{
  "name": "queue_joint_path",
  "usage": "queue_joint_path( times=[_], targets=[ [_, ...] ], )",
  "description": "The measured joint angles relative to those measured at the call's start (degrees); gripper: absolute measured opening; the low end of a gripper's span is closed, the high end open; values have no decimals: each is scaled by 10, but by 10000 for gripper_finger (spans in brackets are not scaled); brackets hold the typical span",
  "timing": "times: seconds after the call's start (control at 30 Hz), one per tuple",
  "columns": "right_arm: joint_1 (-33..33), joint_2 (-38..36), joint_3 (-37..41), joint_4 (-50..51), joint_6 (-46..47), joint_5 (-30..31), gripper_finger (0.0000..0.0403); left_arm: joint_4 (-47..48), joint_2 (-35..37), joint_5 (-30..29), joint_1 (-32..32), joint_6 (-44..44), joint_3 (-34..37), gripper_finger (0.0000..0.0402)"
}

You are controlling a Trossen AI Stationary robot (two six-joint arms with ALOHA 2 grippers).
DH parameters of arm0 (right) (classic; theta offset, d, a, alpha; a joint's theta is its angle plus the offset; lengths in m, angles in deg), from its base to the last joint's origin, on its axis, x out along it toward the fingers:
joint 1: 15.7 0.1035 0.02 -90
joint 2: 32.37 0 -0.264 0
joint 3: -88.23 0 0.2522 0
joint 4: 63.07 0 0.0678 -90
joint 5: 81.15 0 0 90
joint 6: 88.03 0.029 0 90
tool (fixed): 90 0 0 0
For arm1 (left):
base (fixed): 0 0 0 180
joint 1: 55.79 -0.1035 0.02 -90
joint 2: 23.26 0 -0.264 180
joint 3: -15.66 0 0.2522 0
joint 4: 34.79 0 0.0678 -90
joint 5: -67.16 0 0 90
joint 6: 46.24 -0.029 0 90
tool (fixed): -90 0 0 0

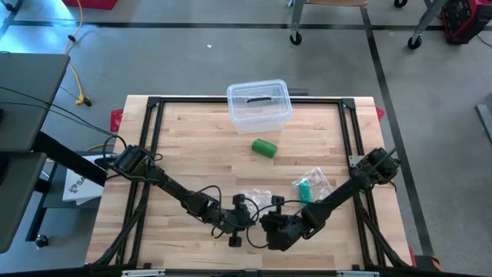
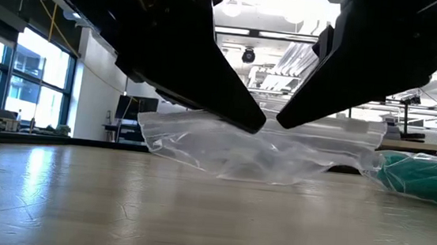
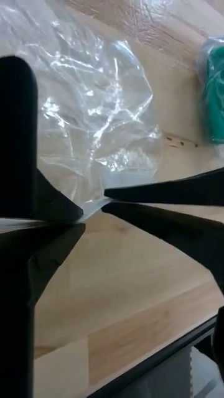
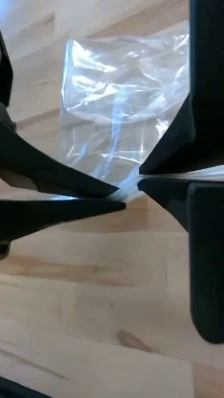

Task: Roll bandage
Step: Put the rolled green bandage into the transparent zip bag

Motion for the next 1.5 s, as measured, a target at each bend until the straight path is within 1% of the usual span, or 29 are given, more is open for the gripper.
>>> queue_joint_path(
  times=[0.1, 0.2, 0.3, 0.37, 0.43, 0.5, 0.6, 0.8, 0.9, 1.03, 1.17, 1.3, 1.4, 1.5],
  targets=[
    [0, 0, 0, 7, 9, -3, 3, -3, 0, 5, 0, -18, 0, 25],
    [0, 0, 0, 13, 9, -6, 2, 4, 2, 27, 0, -25, 0, 66],
    [0, 0, 0, 17, -1, -26, 1, 48, 21, 39, -2, -41, 0, 108],
    [2, 0, 0, 17, -6, -41, 1, 69, 36, 24, -1, -51, 0, 123],
    [2, 0, 0, 14, -13, -43, 1, 70, 42, -5, 3, -67, 0, 128],
    [2, 0, 0, 10, -15, -44, 1, 48, 42, -21, 6, -88, 0, 130],
    [2, 0, 0, 3, -15, -44, 1, 7, 37, -28, 7, -94, -1, 130],
    [2, 0, 0, -11, -25, -44, 1, 3, 12, -35, 4, -75, 0, 130],
    [2, 0, 0, -10, -25, -44, 1, 5, 2, -51, 1, -57, 0, 130],
    [2, 0, 0, -13, -26, -44, 1, 10, 1, -55, -2, -49, 0, 118],
    [3, 0, 0, -24, -45, -45, 0, 12, 1, -53, -5, -49, 0, 99],
    [3, 0, 0, -35, -57, -51, 0, 14, 1, -26, -7, -49, 0, 81],
    [4, 0, 0, -38, -61, -57, 0, 5, 7, -3, -7, -47, 0, 74],
    [4, 0, 0, -38, -61, -69, 0, -1, 18, -2, -7, -45, 0, 72]
  ],
)
